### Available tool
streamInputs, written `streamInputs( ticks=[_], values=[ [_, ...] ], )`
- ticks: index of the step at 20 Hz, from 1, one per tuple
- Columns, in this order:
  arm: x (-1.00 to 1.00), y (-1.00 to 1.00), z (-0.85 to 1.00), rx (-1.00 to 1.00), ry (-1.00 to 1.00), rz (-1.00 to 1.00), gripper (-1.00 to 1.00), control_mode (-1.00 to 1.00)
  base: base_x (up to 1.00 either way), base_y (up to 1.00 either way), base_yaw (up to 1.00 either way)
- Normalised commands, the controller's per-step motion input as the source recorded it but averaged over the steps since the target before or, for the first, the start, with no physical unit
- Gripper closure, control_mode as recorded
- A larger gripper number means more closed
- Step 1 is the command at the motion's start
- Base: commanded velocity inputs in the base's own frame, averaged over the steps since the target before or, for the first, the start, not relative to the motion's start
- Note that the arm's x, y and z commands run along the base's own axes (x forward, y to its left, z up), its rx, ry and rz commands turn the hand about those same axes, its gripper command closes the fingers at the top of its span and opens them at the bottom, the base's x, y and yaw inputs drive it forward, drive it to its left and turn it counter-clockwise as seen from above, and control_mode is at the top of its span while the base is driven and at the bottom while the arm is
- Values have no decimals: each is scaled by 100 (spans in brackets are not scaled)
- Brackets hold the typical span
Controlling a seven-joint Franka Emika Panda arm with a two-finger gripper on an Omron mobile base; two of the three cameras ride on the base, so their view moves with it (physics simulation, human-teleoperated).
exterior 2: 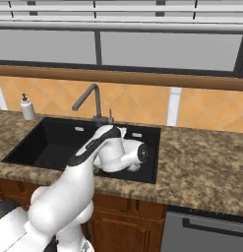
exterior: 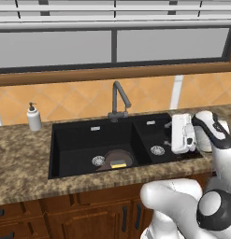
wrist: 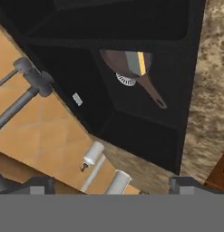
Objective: Pick the pan and sponge and place them into the sink. Then turn on the water.
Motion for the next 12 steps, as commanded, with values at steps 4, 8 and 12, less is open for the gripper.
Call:
streamInputs(
  ticks=[4, 8, 12],
  values=[
    [73, -5, 18, 25, 24, 6, -100, -100, 0, 0, 0],
    [77, -2, 15, 14, 18, 6, -100, -100, 0, 0, 0],
    [80, 0, 0, 6, 2, 4, -100, -100, 0, 0, 0]
  ],
)
